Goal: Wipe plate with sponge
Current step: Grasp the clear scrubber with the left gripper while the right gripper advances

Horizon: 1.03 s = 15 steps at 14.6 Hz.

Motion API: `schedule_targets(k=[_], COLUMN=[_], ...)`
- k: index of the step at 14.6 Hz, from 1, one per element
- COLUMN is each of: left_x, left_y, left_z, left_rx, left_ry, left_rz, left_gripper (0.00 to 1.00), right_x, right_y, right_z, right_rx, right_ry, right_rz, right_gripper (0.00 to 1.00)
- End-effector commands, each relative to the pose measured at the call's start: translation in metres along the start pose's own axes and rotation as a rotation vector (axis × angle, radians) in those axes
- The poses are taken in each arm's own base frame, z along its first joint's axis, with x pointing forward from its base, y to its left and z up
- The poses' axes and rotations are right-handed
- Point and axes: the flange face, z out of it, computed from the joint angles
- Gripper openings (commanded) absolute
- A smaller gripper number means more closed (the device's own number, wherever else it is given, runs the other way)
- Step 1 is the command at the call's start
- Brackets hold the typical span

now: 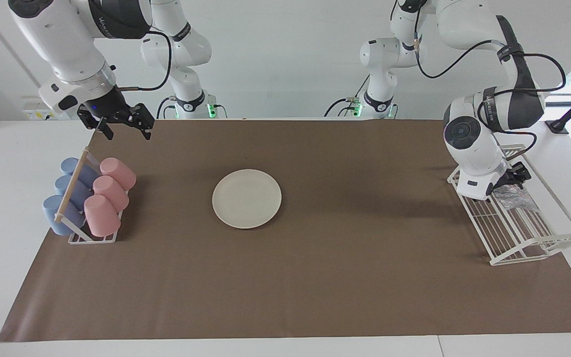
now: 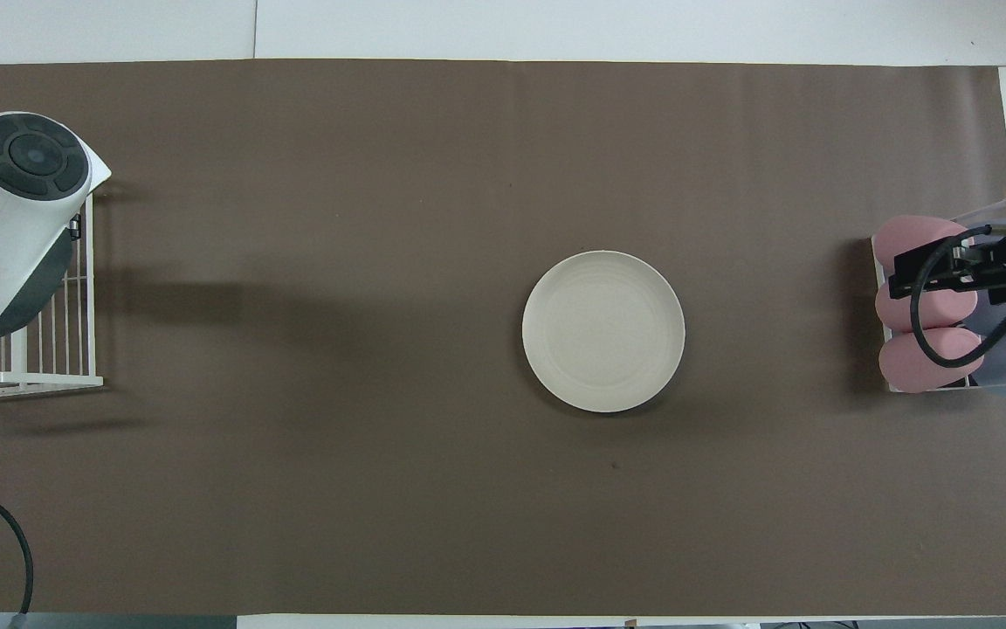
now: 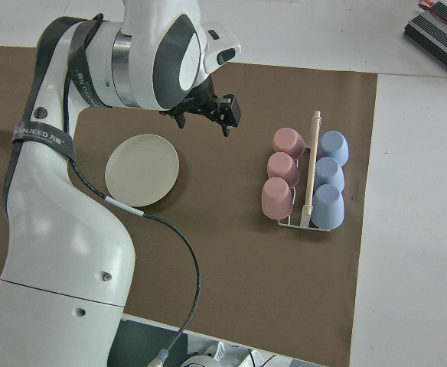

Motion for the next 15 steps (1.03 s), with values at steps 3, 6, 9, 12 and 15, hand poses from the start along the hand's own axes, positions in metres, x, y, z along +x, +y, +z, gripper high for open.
schedule_targets(k=[3,6,9,12,15], left_x=[0.005,0.006,0.016,0.022,0.012], left_y=[-0.004,-0.004,-0.022,-0.053,-0.064], left_z=[0.003,0.000,-0.026,-0.079,-0.124], left_rx=[0.005,0.004,-0.008,-0.215,-0.502], left_ry=[0.028,0.035,0.017,-0.095,-0.218], left_rz=[-0.016,-0.014,-0.060,-0.155,-0.221], left_gripper=[0.00,0.00,0.00,0.00,0.00], right_x=[-0.009,-0.013,-0.016,-0.021,-0.026], right_y=[-0.024,-0.049,-0.076,-0.106,-0.132], right_z=[-0.019,-0.028,-0.026,-0.033,-0.036], right_rx=[-0.020,-0.028,-0.045,-0.017,0.003], right_ry=[0.001,0.004,0.012,0.033,0.058], right_rz=[0.053,0.113,0.169,0.269,0.418], right_gripper=[1.00,1.00,1.00,1.00,1.00])
